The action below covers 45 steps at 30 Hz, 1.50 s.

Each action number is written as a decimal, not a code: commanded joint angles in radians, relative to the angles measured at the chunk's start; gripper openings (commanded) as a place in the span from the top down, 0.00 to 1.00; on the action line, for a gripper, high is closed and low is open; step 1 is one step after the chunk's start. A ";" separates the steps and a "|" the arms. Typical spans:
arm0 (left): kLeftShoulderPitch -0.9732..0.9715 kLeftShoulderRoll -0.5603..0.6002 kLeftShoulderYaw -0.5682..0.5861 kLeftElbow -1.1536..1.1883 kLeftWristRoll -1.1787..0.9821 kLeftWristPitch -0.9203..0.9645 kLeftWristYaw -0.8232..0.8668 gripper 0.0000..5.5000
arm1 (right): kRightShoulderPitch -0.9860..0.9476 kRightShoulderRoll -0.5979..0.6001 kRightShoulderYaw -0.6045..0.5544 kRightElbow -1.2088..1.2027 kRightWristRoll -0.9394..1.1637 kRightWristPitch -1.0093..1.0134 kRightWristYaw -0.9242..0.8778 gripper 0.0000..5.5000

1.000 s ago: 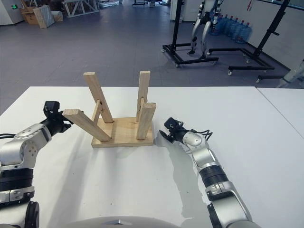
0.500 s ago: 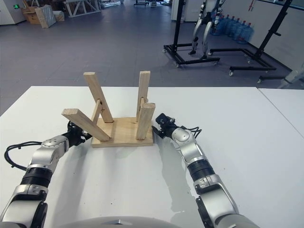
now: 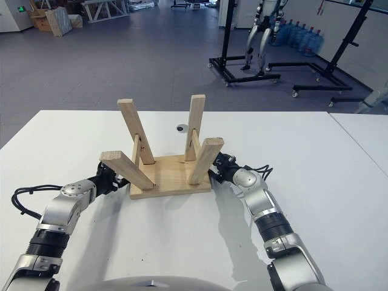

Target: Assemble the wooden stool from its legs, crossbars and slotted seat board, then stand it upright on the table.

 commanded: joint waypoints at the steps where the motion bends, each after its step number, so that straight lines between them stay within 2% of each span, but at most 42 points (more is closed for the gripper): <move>1: -0.028 0.003 0.011 0.053 0.005 -0.001 -0.003 0.35 | -0.005 0.015 -0.008 -0.039 0.037 0.037 0.036 0.35; 10: -0.058 0.057 0.040 0.085 0.024 -0.013 -0.016 0.35 | -0.020 -0.033 -0.060 -0.052 0.059 0.051 0.054 0.35; 14: -0.088 0.176 0.160 0.134 0.013 -0.041 -0.024 0.35 | -0.019 -0.109 -0.108 -0.033 0.073 0.000 0.083 0.35; 15: -0.093 0.234 0.241 0.163 -0.029 -0.067 -0.065 0.35 | -0.017 -0.149 -0.148 -0.024 0.101 -0.027 0.116 0.35; 16: -0.075 0.326 0.354 0.189 -0.105 -0.107 -0.186 0.35 | -0.002 -0.220 -0.211 -0.019 0.157 -0.069 0.191 0.35; 18: 0.055 0.508 0.569 0.163 -0.304 -0.058 -0.557 0.35 | 0.050 -0.379 -0.362 -0.012 0.301 -0.100 0.396 0.35; 19: 0.173 0.577 0.644 0.092 -0.380 -0.013 -0.752 0.35 | 0.093 -0.444 -0.445 -0.034 0.404 -0.065 0.528 0.35; 21: 0.354 0.650 0.724 -0.077 -0.506 0.092 -1.000 0.35 | 0.217 -0.527 -0.583 -0.104 0.590 -0.021 0.779 0.35; 23: 0.397 0.653 0.712 -0.236 -0.617 0.165 -1.047 0.35 | 0.288 -0.536 -0.621 -0.184 0.723 0.042 0.910 0.35; 25: 0.337 0.609 0.595 -0.344 -0.666 0.185 -1.000 0.35 | 0.277 -0.474 -0.558 -0.283 0.803 0.086 0.920 0.35; 28: 0.223 0.532 0.421 -0.330 -0.566 0.105 -0.884 0.35 | 0.209 -0.378 -0.472 -0.329 0.822 0.097 0.858 0.35; 30: 0.148 0.501 0.367 -0.268 -0.490 0.031 -0.800 0.35 | 0.159 -0.347 -0.438 -0.299 0.793 0.081 0.814 0.35; 36: 0.097 0.509 0.332 -0.239 -0.464 -0.014 -0.771 0.35 | 0.136 -0.323 -0.406 -0.288 0.782 0.066 0.784 0.35; 41: 0.153 0.569 0.326 -0.341 -0.575 0.091 -0.866 0.35 | 0.162 -0.333 -0.374 -0.400 0.853 0.120 0.841 0.35; 45: 0.108 0.553 0.306 -0.372 -0.601 0.108 -0.841 0.35 | 0.117 -0.304 -0.338 -0.406 0.839 0.127 0.801 0.35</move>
